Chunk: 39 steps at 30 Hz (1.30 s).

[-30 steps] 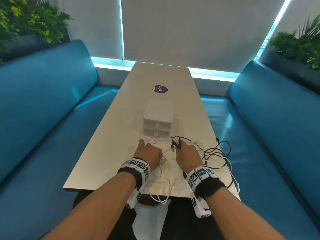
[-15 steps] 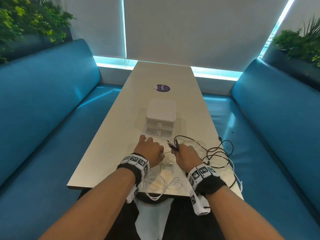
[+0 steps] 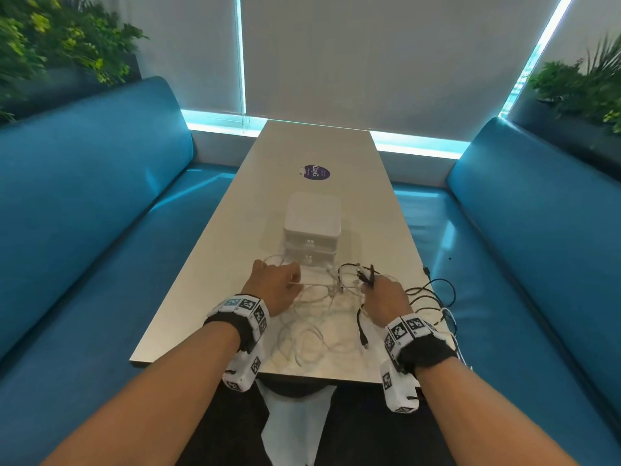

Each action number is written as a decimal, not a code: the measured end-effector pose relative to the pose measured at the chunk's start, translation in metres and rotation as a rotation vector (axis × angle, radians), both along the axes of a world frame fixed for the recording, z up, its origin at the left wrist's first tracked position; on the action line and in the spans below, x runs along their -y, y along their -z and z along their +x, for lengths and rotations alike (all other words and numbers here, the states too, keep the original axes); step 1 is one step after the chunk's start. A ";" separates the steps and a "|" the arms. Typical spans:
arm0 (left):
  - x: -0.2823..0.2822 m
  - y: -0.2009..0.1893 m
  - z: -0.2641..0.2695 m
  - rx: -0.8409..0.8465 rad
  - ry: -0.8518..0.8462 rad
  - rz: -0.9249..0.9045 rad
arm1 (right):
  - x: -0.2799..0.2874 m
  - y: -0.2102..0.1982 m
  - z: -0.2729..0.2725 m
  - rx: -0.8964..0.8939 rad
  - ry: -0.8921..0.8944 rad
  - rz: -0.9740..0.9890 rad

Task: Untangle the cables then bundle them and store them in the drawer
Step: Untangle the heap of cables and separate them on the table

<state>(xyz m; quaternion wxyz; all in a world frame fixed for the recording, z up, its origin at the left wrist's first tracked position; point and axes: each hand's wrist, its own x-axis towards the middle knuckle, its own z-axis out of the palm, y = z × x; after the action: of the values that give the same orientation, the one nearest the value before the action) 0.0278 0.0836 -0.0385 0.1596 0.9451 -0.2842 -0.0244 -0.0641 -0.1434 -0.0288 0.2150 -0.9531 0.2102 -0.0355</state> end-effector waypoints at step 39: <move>0.024 0.011 -0.041 0.116 0.165 0.172 | -0.016 0.038 -0.014 -0.100 -0.019 0.117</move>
<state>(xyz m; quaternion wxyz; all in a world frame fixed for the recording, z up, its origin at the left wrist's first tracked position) -0.0133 0.0593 -0.0497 0.0587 0.9285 -0.3667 -0.0071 -0.0786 -0.1273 -0.0663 0.2599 -0.9414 0.2133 0.0263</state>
